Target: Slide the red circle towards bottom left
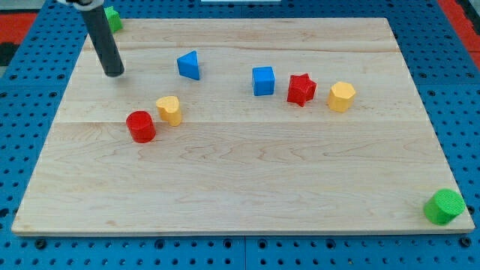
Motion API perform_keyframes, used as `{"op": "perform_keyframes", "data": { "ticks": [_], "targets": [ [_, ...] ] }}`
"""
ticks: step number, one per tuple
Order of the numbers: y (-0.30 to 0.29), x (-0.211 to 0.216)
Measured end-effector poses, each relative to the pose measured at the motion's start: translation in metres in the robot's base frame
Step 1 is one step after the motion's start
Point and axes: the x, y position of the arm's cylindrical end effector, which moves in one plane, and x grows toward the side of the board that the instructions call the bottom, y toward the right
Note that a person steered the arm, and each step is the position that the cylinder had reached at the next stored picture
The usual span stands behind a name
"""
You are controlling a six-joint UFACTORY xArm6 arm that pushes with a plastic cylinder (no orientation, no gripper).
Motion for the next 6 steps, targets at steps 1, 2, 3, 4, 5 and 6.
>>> {"op": "perform_keyframes", "data": {
  "ticks": [1,2,3,4,5,6],
  "targets": [
    [0.033,0.037],
    [0.075,0.060],
    [0.076,0.083],
    [0.063,0.093],
    [0.063,0.122],
    [0.059,0.147]
  ]
}}
